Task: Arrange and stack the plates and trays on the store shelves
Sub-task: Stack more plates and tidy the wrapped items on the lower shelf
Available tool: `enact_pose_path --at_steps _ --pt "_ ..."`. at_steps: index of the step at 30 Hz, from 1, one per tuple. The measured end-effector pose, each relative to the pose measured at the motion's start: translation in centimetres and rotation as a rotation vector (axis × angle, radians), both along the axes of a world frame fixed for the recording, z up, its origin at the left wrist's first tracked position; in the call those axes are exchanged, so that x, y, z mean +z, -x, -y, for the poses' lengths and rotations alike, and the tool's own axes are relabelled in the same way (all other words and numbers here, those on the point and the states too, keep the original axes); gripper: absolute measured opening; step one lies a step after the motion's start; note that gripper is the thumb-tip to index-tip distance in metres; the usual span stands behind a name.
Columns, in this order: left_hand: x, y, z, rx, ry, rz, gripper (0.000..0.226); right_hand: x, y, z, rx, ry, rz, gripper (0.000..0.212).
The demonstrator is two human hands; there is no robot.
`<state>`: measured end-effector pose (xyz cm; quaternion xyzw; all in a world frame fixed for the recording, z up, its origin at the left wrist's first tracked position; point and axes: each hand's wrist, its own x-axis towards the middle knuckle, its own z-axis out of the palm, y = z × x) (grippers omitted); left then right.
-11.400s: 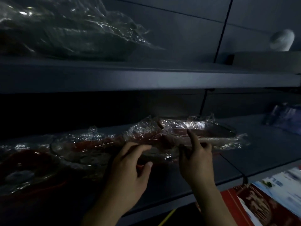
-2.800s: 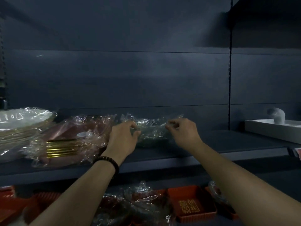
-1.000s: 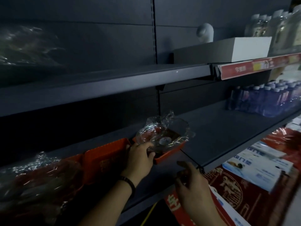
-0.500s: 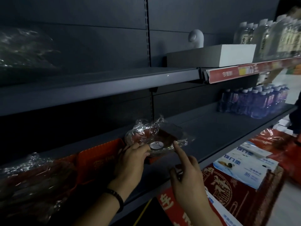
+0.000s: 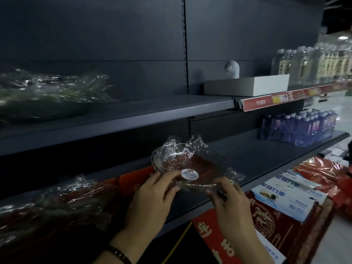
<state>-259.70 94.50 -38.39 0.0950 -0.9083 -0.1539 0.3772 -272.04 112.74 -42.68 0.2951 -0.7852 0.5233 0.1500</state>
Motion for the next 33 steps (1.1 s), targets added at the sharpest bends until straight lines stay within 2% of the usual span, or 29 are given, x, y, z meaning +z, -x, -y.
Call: enact_pose_path --at_steps 2,5,10,16,19,23,29,33 --pt "1.0 -2.5 0.1 0.043 -0.037 -0.016 0.061 1.0 -1.4 -0.6 0.008 0.009 0.0 0.02" --pt "2.3 -5.9 -0.3 0.067 -0.116 -0.003 0.068 2.6 -3.9 -1.3 0.033 0.015 -0.01 0.021" --pt "3.1 -10.8 -2.1 0.081 -0.182 -0.033 0.053 5.7 -8.0 -2.0 0.102 0.02 -0.039 0.024" --pt "4.9 -17.0 -3.8 0.096 -0.242 -0.145 0.02 8.9 -12.8 -2.6 0.255 0.06 -0.026 0.03" --pt "5.9 -20.0 -4.8 0.118 -0.258 -0.216 0.025 10.7 -15.1 -3.0 0.34 0.038 -0.072 0.034" --pt "7.8 -23.7 -5.9 0.161 -0.205 -0.3 0.018 13.0 -18.4 -3.5 0.409 0.034 -0.104 0.031" --pt "12.0 -28.6 -8.3 0.216 -0.258 -0.269 0.018 16.9 -22.7 -4.3 0.49 0.069 -0.12 0.031" --pt "14.9 -31.0 -8.9 0.253 -0.17 -0.3 0.024 19.4 -24.7 -4.7 0.557 0.139 -0.119 0.03"
